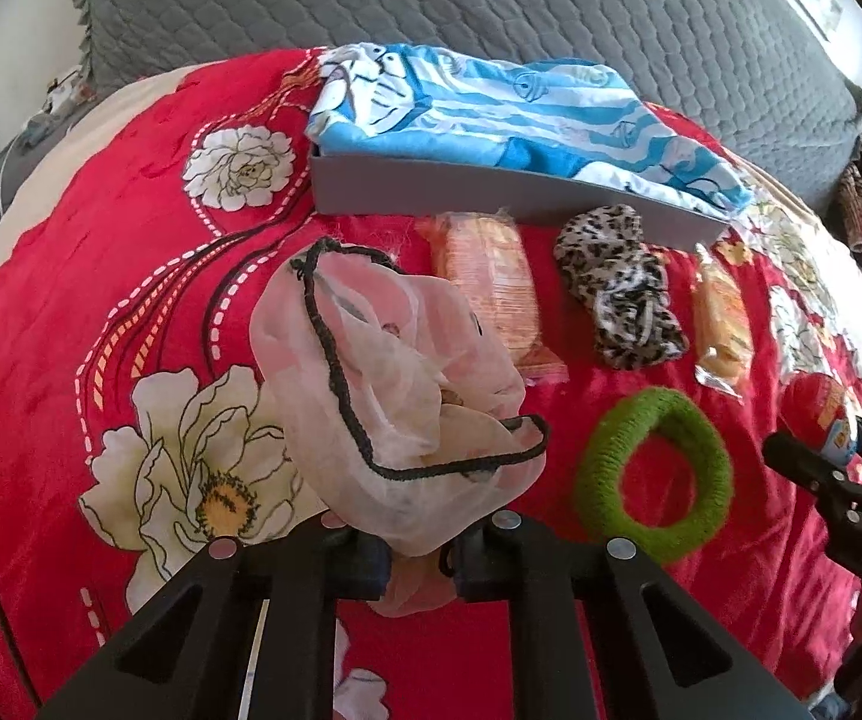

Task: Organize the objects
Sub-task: 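Lift and carry the scrunchie in left tool while right tool carries the egg over the tray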

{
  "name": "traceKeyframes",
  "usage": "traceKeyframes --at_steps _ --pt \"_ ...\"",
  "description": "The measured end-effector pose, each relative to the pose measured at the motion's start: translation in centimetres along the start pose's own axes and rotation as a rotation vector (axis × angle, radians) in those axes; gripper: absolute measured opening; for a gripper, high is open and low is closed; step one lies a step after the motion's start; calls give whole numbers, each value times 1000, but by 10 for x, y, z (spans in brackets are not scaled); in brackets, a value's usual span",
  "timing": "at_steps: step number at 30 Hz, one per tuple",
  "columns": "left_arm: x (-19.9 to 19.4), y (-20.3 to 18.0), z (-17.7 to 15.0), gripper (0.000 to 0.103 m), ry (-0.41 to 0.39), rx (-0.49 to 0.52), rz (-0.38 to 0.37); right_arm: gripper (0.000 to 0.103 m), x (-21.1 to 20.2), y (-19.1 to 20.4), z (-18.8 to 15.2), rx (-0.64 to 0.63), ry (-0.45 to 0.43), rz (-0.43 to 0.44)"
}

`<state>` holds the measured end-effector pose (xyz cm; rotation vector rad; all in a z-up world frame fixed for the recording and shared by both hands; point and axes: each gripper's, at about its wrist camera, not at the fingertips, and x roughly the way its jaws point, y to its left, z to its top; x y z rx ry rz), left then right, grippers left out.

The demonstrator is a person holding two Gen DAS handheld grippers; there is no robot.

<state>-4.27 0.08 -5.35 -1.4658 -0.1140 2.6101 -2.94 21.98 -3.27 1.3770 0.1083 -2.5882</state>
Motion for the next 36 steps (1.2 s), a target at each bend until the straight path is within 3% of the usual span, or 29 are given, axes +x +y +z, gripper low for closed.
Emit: traceKeyframes --at_steps 24,36 --pt "-51 -33 1 14 -59 83 7 57 -40 14 16 -16 -88 44" --pt "-69 -37 8 14 -91 62 36 57 -56 16 25 -39 -135 62"
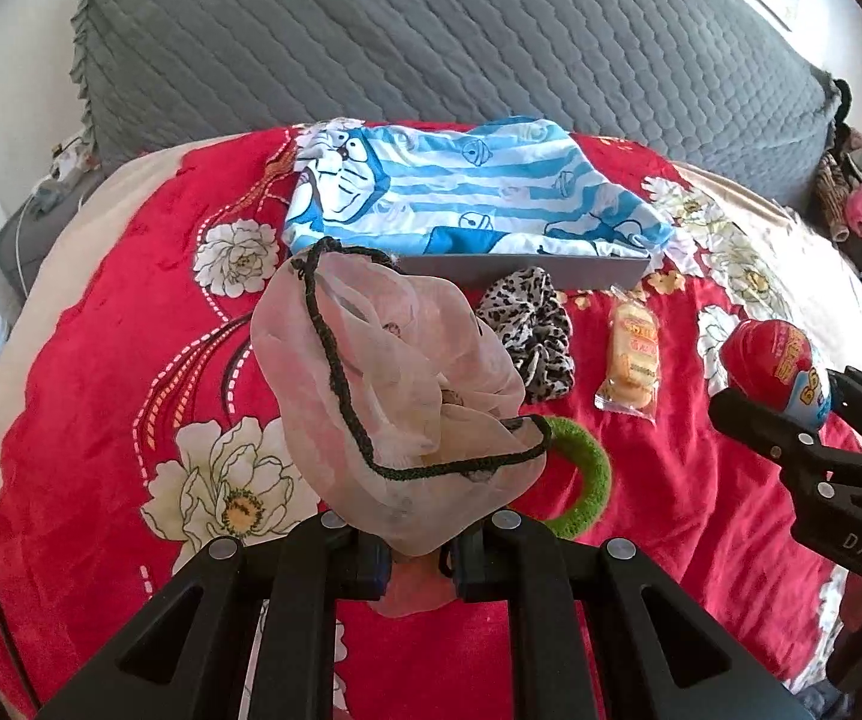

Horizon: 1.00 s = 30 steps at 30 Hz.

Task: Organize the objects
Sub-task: 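Lift and carry the scrunchie in left tool while right tool carries the egg over the tray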

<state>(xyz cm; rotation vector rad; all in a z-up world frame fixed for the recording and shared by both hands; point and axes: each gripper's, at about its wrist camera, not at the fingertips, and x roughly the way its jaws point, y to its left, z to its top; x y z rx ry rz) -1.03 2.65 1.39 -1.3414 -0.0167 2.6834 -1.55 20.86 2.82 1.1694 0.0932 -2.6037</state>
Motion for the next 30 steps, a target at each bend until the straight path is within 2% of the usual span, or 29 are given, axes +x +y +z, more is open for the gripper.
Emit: traceKeyframes --at_steps 30 --pt "8 -4 31 15 -15 -6 20 57 5 7 32 -12 -53 44"
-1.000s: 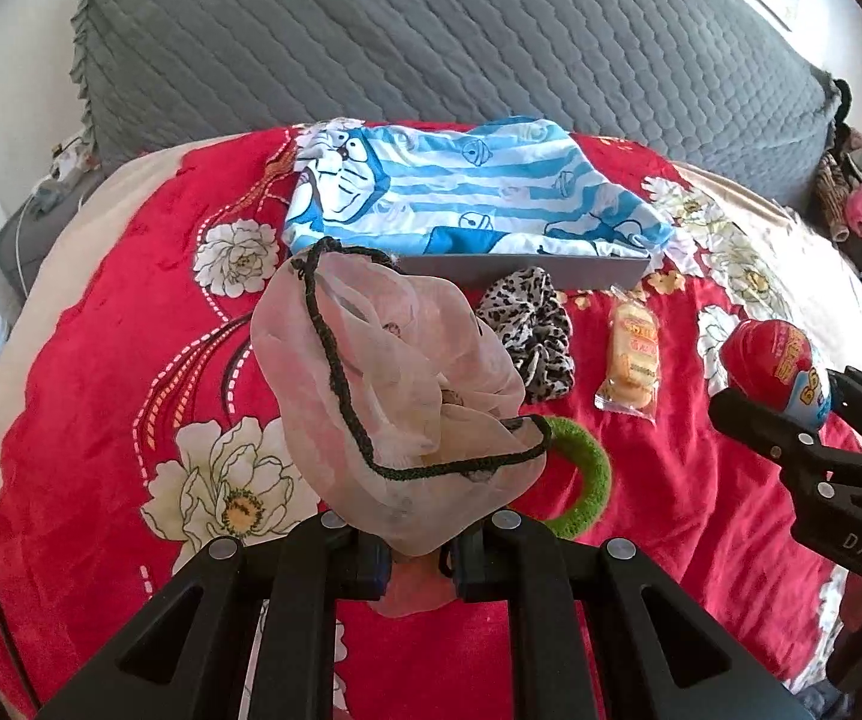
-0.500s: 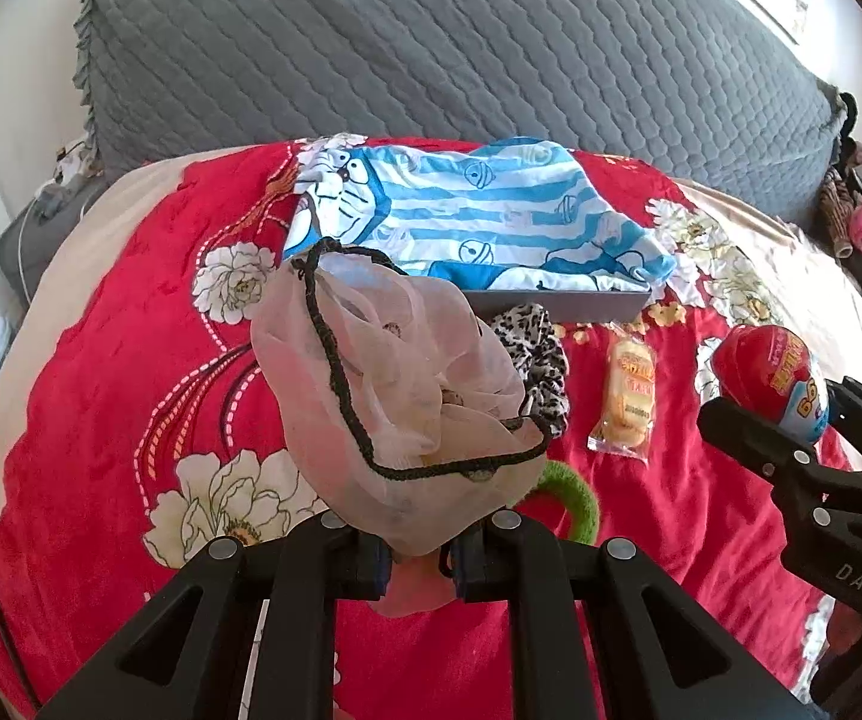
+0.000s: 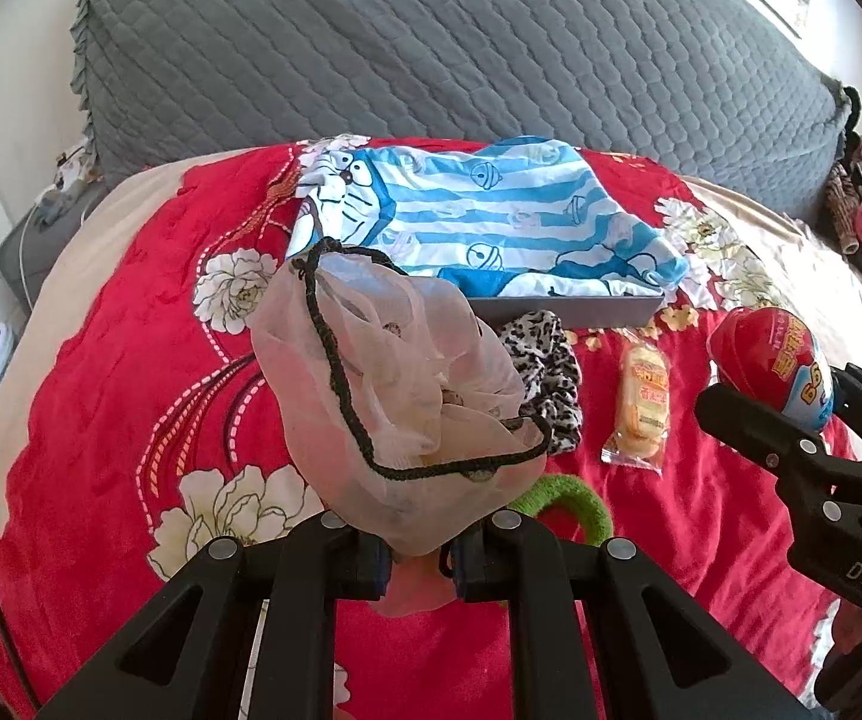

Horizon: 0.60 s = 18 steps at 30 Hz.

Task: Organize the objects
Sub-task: 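Lift and carry the scrunchie in left tool while right tool carries the egg over the tray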

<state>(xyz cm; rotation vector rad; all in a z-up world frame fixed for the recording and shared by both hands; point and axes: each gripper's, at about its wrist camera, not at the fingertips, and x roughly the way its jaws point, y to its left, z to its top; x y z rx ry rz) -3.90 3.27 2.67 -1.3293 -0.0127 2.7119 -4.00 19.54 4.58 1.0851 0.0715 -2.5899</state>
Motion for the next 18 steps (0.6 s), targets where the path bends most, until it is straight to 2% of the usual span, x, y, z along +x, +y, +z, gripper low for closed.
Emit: traceKeyframes --at_steps 18 --pt "17 9 23 15 -12 -36 6 57 19 -5 30 9 -46 21"
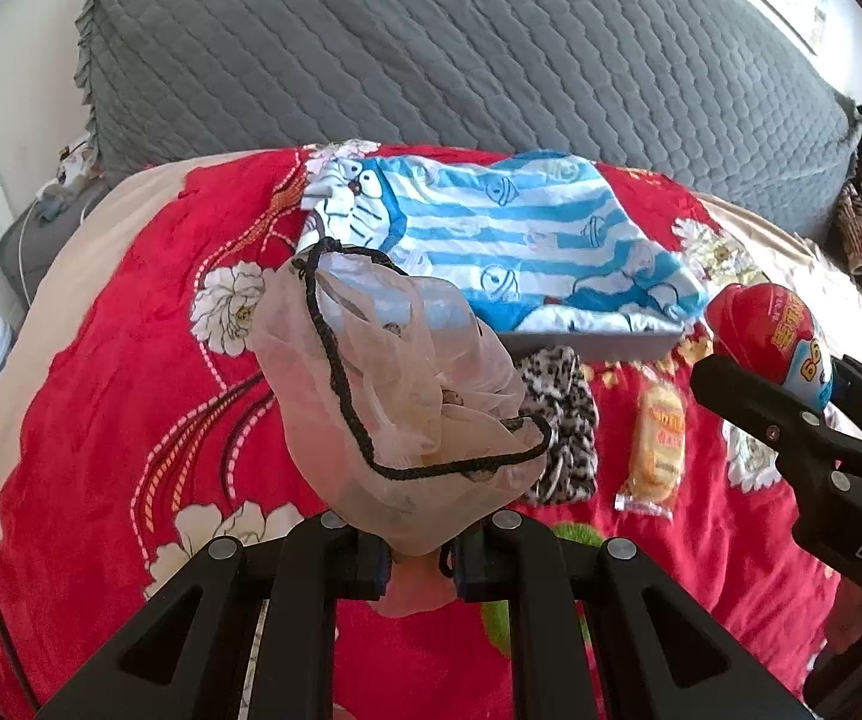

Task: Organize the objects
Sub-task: 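Lift and carry the scrunchie in left tool while right tool carries the egg over the tray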

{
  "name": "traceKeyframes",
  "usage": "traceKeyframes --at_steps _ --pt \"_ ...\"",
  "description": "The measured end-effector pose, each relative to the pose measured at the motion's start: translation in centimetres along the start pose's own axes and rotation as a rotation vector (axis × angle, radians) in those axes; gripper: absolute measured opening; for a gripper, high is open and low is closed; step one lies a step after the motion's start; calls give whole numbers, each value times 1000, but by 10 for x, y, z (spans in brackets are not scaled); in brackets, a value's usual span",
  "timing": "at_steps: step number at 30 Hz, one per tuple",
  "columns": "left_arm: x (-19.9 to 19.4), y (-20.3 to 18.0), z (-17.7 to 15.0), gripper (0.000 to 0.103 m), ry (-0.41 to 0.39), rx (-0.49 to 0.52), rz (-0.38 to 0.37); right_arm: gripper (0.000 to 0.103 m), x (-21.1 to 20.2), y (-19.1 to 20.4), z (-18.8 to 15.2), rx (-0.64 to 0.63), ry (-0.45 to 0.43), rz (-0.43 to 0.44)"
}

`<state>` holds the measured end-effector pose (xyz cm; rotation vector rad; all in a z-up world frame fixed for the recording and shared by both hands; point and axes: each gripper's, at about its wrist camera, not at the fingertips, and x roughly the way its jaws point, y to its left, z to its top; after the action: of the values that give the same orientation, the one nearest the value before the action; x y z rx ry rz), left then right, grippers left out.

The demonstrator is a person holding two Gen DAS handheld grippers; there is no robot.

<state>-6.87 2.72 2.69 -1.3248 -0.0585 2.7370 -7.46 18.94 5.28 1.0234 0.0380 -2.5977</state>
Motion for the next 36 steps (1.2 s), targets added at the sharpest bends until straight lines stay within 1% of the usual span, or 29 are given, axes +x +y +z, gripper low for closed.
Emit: traceKeyframes --at_steps 7,11,16,18,23,28,31,36 --pt "5 -8 23 15 -11 9 0 57 6 -8 14 17 -10 -13" --pt "12 -15 38 15 -17 38 6 57 9 -10 25 15 -19 -21" --pt "21 -18 58 15 -24 36 -1 57 18 -14 39 15 -23 -38" --pt "25 -19 64 15 -30 43 10 57 22 -16 44 17 -25 -44" --pt "38 -20 73 15 -27 50 42 57 36 -18 57 9 -26 -52" --pt "48 -16 79 15 -17 31 46 57 49 -20 68 1 -37 -51" --pt "55 -16 82 15 -15 38 59 57 55 -21 70 -1 -43 -56" --pt "72 -16 86 15 4 22 57 57 72 -26 72 18 -5 -59"
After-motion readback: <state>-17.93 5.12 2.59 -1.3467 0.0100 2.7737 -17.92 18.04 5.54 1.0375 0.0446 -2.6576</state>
